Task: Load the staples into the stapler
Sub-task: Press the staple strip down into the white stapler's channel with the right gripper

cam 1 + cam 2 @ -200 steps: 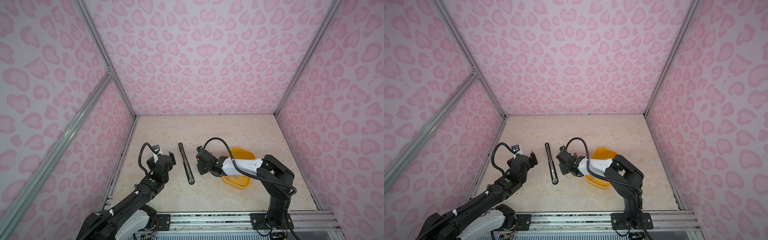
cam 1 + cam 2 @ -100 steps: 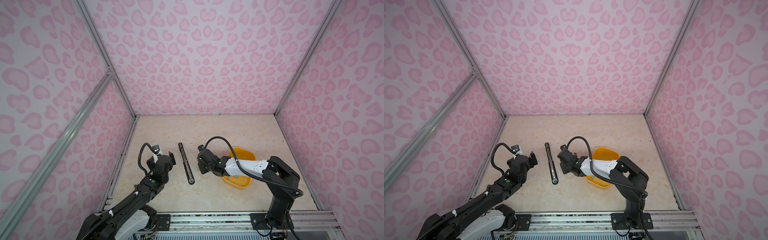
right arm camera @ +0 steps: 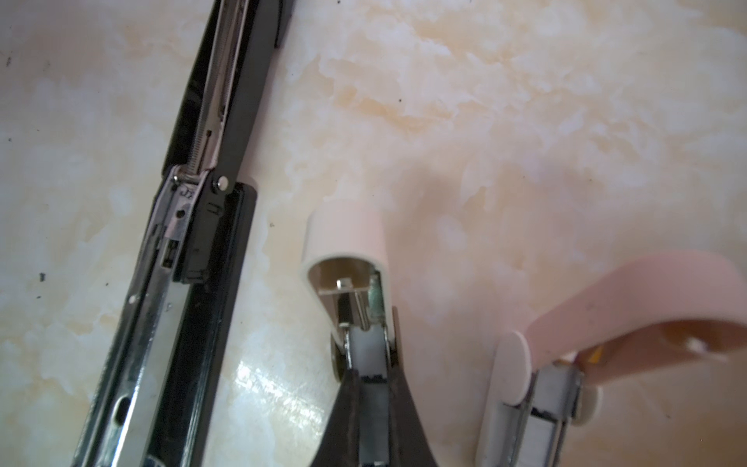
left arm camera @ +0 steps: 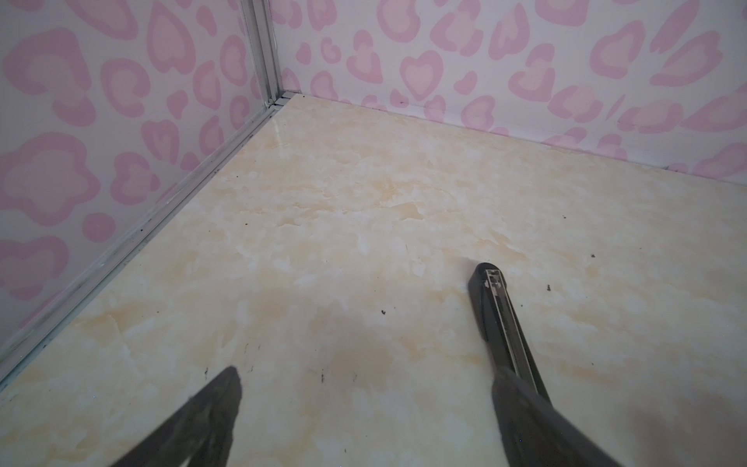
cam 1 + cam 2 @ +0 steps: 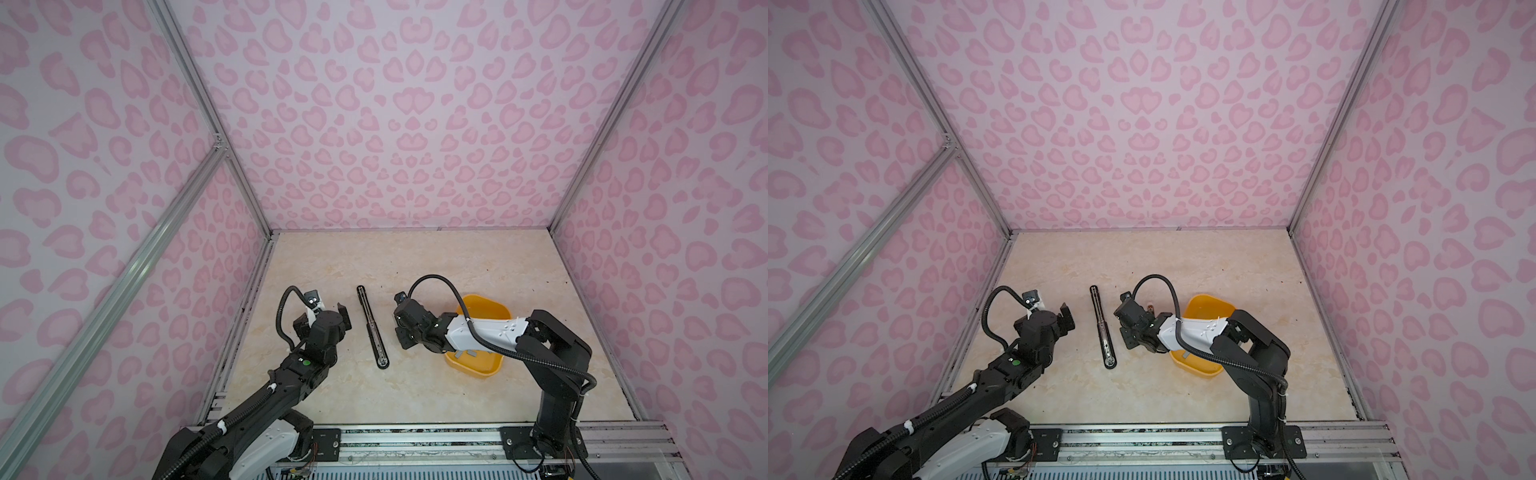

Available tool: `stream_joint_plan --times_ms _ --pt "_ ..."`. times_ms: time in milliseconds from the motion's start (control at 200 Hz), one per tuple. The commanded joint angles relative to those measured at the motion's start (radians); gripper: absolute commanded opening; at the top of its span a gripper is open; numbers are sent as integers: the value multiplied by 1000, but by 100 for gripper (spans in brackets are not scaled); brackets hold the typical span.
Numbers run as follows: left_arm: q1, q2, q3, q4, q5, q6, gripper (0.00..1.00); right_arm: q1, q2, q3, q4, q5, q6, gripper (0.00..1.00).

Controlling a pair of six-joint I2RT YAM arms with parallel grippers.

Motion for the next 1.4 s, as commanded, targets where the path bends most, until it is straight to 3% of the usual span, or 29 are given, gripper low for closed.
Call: stream_joint_plan --times_ms 0,765,1395 --pt "0 -5 -3 30 -13 -9 98 0 13 5 -1 -1 -5 6" --pt "0 1 1 28 -17 -9 98 5 4 -41 16 10 44 4" --pt "0 -1 1 28 -19 -9 98 36 -81 -221 177 29 137 4"
